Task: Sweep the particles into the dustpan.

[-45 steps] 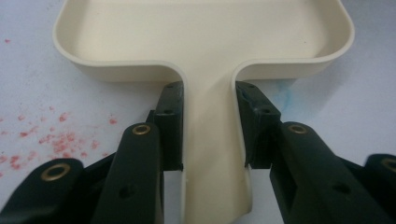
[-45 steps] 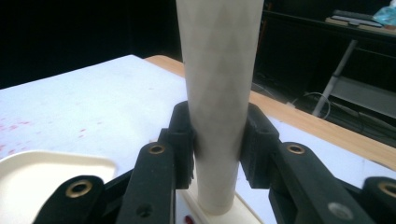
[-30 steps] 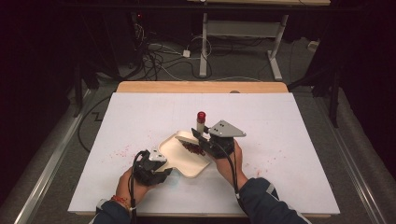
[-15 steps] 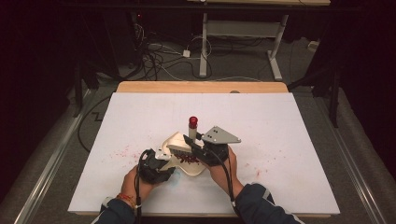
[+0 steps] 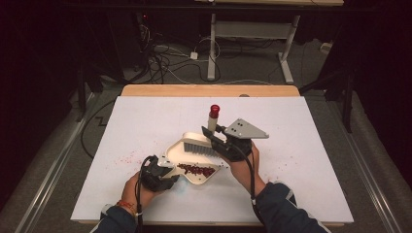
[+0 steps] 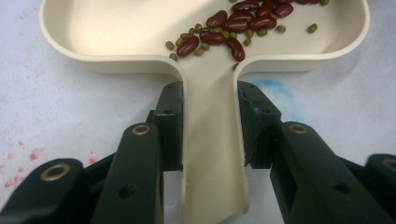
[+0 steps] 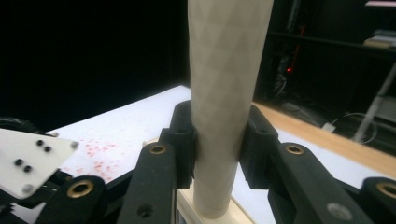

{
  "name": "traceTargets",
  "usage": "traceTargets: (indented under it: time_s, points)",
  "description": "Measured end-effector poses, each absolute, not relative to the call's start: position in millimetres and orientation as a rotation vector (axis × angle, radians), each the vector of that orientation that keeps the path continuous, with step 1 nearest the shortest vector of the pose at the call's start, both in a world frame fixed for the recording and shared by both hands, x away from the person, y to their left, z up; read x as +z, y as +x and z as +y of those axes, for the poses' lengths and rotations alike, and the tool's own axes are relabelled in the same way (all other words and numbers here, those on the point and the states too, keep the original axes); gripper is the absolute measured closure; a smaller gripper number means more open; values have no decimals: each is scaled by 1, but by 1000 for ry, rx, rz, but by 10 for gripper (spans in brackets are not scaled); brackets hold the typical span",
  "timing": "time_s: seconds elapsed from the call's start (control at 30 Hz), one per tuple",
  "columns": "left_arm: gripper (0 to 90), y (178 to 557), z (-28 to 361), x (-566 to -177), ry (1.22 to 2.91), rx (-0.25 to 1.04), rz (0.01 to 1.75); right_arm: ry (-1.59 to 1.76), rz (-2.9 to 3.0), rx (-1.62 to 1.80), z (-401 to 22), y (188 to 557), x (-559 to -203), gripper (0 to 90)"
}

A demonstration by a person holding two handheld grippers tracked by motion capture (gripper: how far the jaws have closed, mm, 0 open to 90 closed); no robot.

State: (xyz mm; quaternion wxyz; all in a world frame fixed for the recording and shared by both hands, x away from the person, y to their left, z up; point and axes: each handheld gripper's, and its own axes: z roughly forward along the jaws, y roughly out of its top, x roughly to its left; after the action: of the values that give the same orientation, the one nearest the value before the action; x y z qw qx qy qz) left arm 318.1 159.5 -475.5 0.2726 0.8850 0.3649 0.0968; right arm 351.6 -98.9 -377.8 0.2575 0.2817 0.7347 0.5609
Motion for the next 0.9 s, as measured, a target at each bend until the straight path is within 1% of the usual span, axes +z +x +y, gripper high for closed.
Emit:
traceTargets:
  time_s: [0.13,0.47,0.63,0.9]
  points:
    - [636,313,163,-476,2395,262,963,770,1965,1476,-123,349,-376,702]
    - [636,301,159,-475,2423,251,917,884,1943,1337,-188,334,-396,703]
    - [636,296,149,-474,2435,249,889,909,1970,1296,-199,329,-405,702]
    - [636,296,146,-475,2436,253,887,882,1996,1299,-192,323,-406,702]
